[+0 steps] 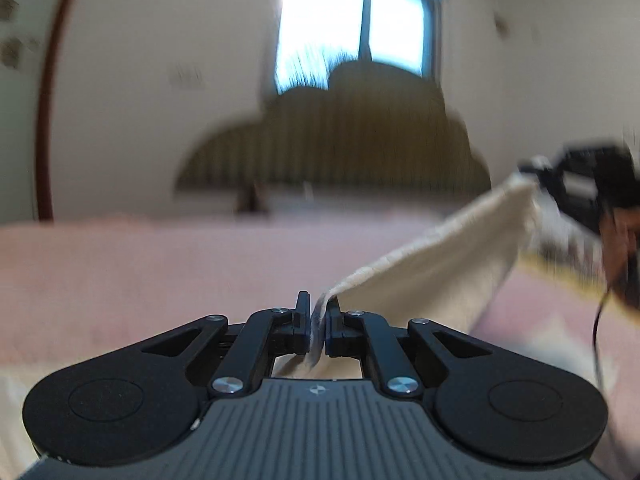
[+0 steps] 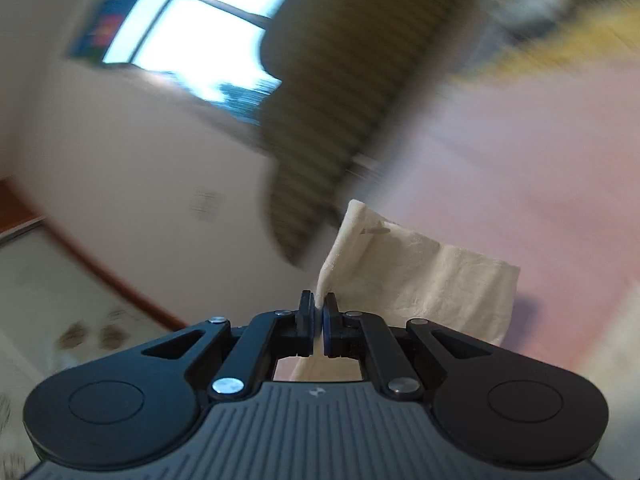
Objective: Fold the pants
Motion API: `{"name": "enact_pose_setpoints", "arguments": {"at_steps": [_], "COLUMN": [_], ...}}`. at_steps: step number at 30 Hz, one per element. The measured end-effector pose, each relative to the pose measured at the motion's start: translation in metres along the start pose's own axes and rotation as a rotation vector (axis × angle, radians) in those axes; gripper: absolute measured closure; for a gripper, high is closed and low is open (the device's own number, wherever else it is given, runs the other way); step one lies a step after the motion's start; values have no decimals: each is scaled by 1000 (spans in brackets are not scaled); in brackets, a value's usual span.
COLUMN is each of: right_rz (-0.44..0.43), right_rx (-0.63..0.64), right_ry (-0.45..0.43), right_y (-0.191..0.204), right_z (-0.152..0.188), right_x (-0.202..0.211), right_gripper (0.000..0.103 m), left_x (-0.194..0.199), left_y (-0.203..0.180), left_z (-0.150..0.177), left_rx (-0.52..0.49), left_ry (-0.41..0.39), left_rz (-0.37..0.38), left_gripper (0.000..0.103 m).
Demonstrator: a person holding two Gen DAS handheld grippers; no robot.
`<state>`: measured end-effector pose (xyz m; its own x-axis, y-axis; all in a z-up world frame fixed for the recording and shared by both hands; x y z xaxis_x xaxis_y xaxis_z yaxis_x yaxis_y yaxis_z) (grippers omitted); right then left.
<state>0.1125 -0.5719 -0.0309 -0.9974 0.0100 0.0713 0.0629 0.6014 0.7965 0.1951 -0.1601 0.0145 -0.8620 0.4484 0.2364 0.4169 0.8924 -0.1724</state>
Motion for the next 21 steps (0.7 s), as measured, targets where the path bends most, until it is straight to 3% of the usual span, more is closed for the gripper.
{"name": "enact_pose_setpoints", "arguments": {"at_steps": [1, 3, 6, 8, 10, 12, 14, 21], "right_rz": [-60, -94, 81, 255, 358, 417, 420, 428], "right_rx": [88, 174, 168, 66, -39, -118, -159, -113], "right_ry": [-63, -133, -92, -9, 24, 36, 25, 18], "right_y": [26, 48, 15, -34, -75, -99, -105, -93], "right_z": [-10, -17, -2, 23, 49, 73, 84, 90], "right_x": [10, 33, 58, 79, 106, 131, 147, 171], "right_gripper": [98, 98, 98, 98, 98, 98, 98, 98], "left_x": [6, 7, -2, -2, 3, 11, 15, 28], "left_y": [-1, -7, -22, -30, -36, -38, -38, -38], "left_z": [-11, -13, 36, 80, 110, 120, 117, 113], "left_rx": [8, -1, -36, -56, -70, -120, -145, -203], "left_ry": [-35, 16, 273, 422, 517, 523, 513, 510], "left_rz": [10, 73, 199, 255, 287, 293, 309, 346], "left_gripper": [92, 91, 90, 91, 92, 93, 93, 93]}}
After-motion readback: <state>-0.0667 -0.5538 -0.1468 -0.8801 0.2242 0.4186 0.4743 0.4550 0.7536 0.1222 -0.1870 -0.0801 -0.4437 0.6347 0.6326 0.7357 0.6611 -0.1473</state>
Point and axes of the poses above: each gripper's, at about its wrist camera, not at the fingertips, and x roughly against the way its jaws point, y to its left, z to its underside, the point moved 5 cm from there along -x, roughly the way its jaws point, and after that the axes turned 5 degrees about x, right-handed, at the moved point
